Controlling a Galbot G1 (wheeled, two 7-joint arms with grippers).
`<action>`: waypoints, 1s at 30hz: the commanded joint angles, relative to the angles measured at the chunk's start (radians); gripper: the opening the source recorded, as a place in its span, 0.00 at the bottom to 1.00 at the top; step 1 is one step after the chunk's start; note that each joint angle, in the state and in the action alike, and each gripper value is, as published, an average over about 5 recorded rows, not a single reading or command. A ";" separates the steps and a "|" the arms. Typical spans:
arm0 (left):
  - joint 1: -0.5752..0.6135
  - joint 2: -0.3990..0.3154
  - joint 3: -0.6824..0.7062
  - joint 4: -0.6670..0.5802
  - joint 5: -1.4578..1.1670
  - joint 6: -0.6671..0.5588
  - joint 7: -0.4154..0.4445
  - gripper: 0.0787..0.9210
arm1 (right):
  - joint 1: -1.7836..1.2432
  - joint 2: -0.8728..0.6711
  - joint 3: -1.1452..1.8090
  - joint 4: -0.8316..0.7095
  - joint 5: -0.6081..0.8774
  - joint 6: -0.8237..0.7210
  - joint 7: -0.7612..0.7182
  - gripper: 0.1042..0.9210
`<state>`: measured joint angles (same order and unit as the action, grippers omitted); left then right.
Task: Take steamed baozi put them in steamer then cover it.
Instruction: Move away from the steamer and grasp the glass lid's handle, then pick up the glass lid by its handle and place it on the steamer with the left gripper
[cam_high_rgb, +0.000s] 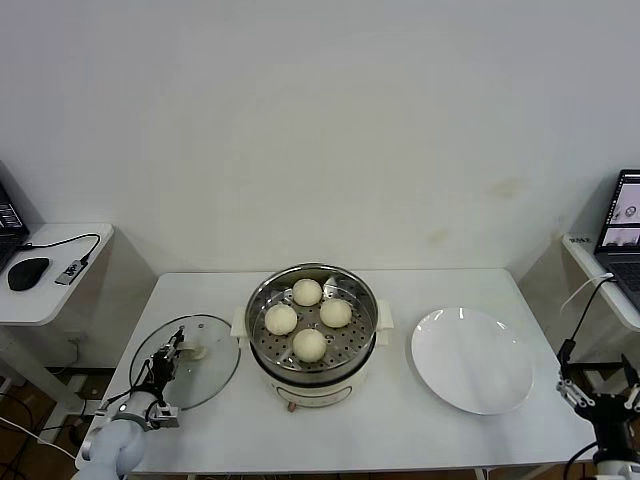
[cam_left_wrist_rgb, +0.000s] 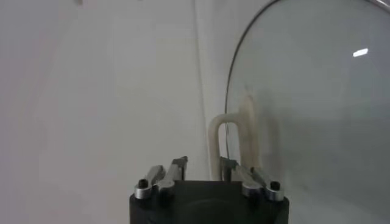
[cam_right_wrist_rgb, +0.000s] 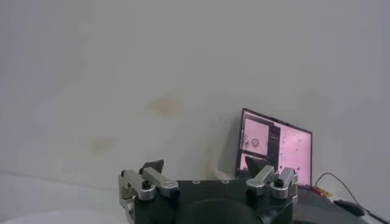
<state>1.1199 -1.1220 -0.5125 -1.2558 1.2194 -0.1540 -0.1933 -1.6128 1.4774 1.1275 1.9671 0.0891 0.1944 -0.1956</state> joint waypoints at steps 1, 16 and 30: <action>-0.014 -0.004 -0.001 0.061 -0.018 -0.007 -0.026 0.19 | -0.003 0.003 -0.007 -0.001 -0.009 0.003 -0.002 0.88; 0.158 0.011 -0.083 -0.254 -0.101 0.049 -0.078 0.08 | 0.002 0.001 -0.059 0.008 -0.034 0.020 0.003 0.88; 0.379 0.128 -0.241 -0.739 -0.266 0.371 0.113 0.08 | -0.003 -0.007 -0.114 0.009 -0.078 0.029 0.008 0.88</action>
<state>1.3591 -1.0542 -0.6524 -1.6458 1.0508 -0.0065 -0.1946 -1.6157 1.4710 1.0430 1.9776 0.0308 0.2214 -0.1904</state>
